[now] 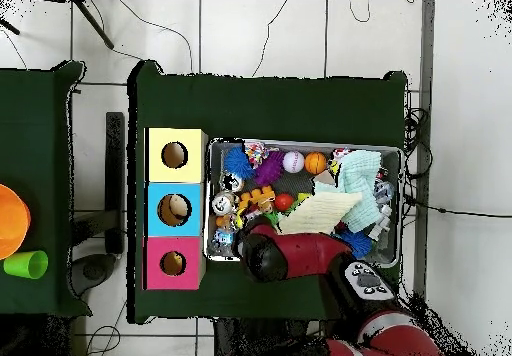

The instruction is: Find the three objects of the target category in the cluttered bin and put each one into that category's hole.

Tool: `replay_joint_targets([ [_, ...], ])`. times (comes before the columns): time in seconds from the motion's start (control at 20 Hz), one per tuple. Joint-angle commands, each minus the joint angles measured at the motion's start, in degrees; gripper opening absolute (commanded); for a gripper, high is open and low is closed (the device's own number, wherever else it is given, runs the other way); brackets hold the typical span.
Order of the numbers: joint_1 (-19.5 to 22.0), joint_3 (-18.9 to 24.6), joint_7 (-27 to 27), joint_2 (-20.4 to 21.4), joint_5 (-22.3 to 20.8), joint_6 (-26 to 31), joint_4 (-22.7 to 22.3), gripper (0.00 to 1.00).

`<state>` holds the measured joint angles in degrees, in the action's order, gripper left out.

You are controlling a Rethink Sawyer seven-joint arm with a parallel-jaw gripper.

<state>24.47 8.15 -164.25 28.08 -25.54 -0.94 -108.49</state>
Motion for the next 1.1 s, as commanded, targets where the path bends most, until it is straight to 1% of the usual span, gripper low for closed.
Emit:
replay_joint_targets([
  [0.05,2.1,3.0,1.5,-2.5,-1.0,-0.4,6.4,1.0],
  [0.25,2.9,3.6,1.9,-2.8,-0.9,0.2,7.2,1.0],
  [0.55,5.1,5.9,2.8,-2.9,-0.3,2.6,8.2,1.0],
  [0.95,5.2,6.1,2.7,-3.1,0.7,4.2,9.7,1.0],
  [1.1,3.9,4.9,1.5,-3.6,1.1,3.0,10.1,1.0],
])
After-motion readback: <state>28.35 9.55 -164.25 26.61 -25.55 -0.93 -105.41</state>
